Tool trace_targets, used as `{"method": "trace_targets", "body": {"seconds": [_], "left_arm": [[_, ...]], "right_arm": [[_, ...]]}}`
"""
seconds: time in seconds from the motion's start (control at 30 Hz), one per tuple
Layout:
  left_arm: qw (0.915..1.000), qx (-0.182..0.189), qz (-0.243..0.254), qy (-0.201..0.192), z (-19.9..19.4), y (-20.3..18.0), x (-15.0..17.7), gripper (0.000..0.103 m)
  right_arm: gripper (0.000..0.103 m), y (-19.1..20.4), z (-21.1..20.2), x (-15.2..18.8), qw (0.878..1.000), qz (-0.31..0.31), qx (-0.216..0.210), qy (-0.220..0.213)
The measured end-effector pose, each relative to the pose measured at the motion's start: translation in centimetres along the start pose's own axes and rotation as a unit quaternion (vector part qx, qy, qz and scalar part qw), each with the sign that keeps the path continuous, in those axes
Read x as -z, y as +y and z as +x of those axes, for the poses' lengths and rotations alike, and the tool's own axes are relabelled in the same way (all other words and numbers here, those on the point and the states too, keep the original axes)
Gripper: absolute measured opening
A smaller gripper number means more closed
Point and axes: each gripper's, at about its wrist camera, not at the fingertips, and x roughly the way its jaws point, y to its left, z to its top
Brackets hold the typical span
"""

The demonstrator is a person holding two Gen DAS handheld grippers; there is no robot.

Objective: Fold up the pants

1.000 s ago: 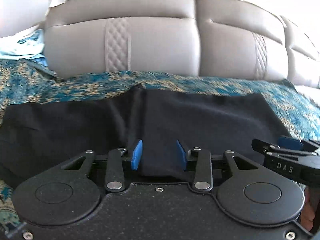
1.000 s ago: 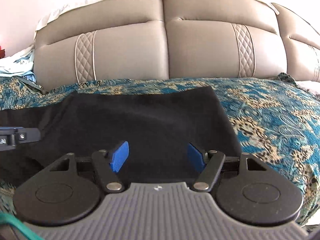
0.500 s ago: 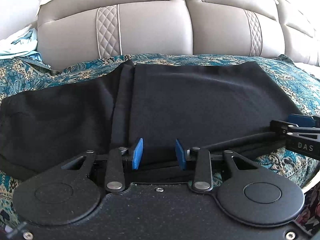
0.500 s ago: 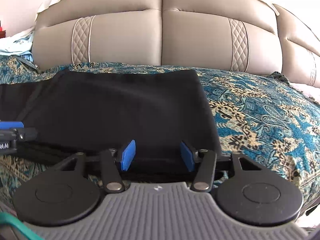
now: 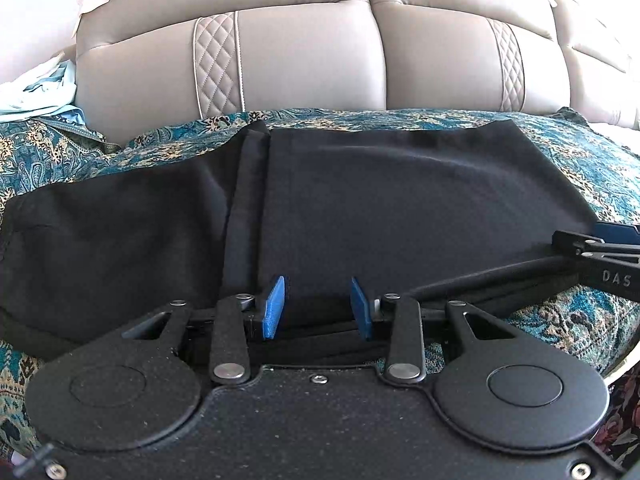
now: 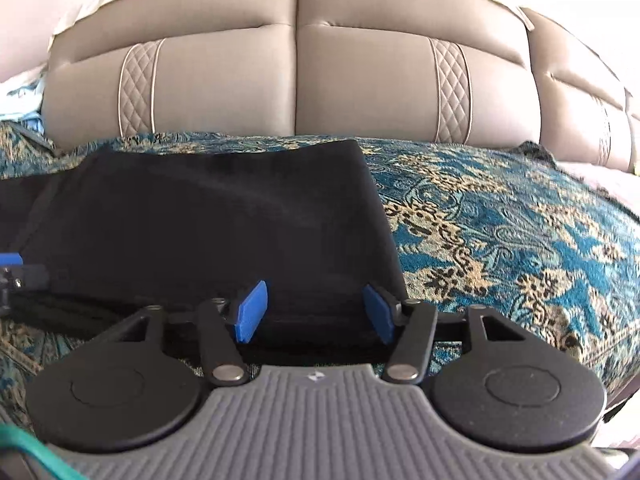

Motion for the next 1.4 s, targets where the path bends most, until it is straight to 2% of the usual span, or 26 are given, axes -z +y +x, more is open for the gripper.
{"method": "trace_targets", "body": {"seconds": [0.13,0.23,0.37,0.5,0.7,0.73,0.77,1.07,1.23,1.4], "left_arm": [[1.0000,0.001,-0.003,0.003,-0.1,0.2,-0.1,0.036],[0.9999,0.005,-0.010,0.012,-0.4,0.8,-0.6,0.044],[0.9996,-0.006,-0.023,0.013,-1.2,2.3,-1.0,0.048],[0.9990,-0.016,-0.041,0.003,-2.6,4.7,-1.2,0.063],[0.9954,-0.075,-0.052,-0.028,-4.9,9.2,-0.6,0.084],[0.9944,-0.084,-0.057,-0.030,-5.2,10.1,-0.4,0.084],[0.9931,-0.093,-0.065,-0.030,-5.4,11.0,-0.1,0.085],[0.9736,-0.146,-0.175,-0.013,-5.6,19.1,1.9,0.087],[0.9666,-0.164,-0.196,-0.013,-5.7,20.9,2.7,0.087],[0.9626,-0.169,-0.212,-0.004,-4.7,22.1,2.9,0.087]], "right_arm": [[0.072,0.1,0.0,0.1,1.000,0.006,0.002,-0.007],[0.072,0.0,-0.2,-0.1,1.000,0.022,0.000,-0.017],[0.075,0.6,-0.4,-0.3,0.999,0.027,-0.004,-0.036],[0.079,2.0,-0.3,-0.5,0.999,0.016,-0.015,-0.047],[0.093,4.7,-0.3,-0.6,0.997,-0.010,-0.042,-0.064],[0.095,5.2,-0.3,-0.7,0.996,-0.012,-0.048,-0.067],[0.103,5.7,-0.3,-0.7,0.996,-0.014,-0.055,-0.070],[0.103,10.1,0.4,-0.9,0.992,-0.016,-0.106,-0.067],[0.103,13.0,0.4,-1.6,0.987,-0.034,-0.138,-0.074],[0.103,15.8,1.1,-1.4,0.985,-0.070,-0.142,-0.062]]}}
